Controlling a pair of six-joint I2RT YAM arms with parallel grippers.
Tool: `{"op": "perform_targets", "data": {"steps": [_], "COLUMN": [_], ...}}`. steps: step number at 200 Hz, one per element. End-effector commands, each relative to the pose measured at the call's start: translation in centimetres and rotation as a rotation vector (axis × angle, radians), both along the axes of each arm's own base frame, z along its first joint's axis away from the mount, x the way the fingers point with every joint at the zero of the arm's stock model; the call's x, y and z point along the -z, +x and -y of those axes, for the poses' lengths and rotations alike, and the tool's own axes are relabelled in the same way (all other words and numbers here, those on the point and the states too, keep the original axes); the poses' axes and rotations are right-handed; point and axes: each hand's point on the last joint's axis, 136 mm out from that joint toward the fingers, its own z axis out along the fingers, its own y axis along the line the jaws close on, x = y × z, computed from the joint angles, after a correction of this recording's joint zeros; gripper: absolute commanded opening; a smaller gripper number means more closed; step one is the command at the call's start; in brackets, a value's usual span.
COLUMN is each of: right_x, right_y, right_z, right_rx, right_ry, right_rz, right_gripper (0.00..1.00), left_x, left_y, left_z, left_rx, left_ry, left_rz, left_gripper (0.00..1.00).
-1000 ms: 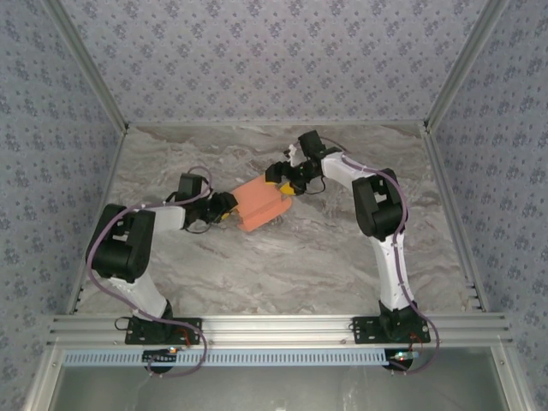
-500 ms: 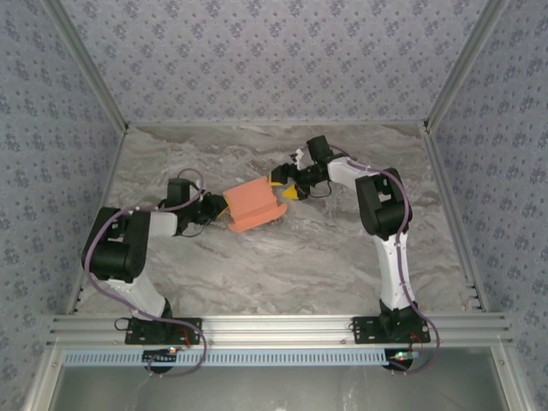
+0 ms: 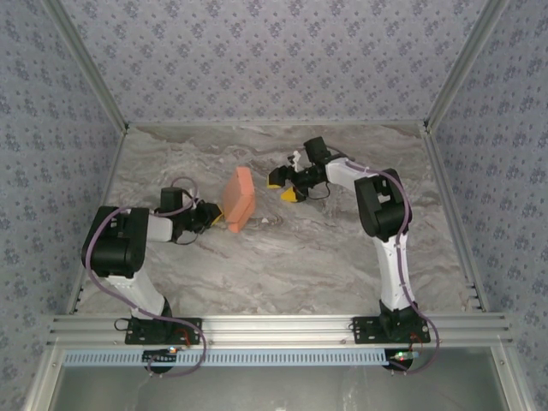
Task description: Fold the paper box
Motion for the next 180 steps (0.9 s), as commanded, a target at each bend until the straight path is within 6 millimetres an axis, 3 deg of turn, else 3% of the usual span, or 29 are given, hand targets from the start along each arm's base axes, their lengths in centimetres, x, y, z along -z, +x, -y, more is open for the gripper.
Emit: {"op": "perform_targets", "data": {"steps": [1, 58, 117, 133, 180], "right_x": [-2.9, -4.1, -5.9, -6.6, -7.4], "right_y": [0.1, -0.8, -0.5, -0.6, -1.4], "right_z": [-1.4, -3.1, -3.5, -4.0, -5.6], "right_rx": [-0.026, -0.074, -0.018, -0.017, -0.042], "right_ry": [0.029, 0.003, 0.075, 0.098, 0.098], "right_rz": [0.052, 0.084, 0.048, 0.047, 0.063], "right_gripper": [0.85, 0.85, 0.85, 0.84, 0.84], "left_x": [1.8, 1.9, 1.3, 0.8, -0.8], "left_y": [-1.3, -1.2, -1.1, -1.2, -1.9], "left_z": [-0.3, -0.4, -0.6, -1.4, -5.0], "left_rx": [-0.003, -0.001, -0.025, -0.065, -0.202], "left_ry": [0.029, 0.041, 0.043, 0.074, 0.163], "left_rz": [-0.086, -0.091, -0.097, -0.102, -0.145], "left_gripper": [0.17, 0.18, 0.22, 0.29, 0.34]}}
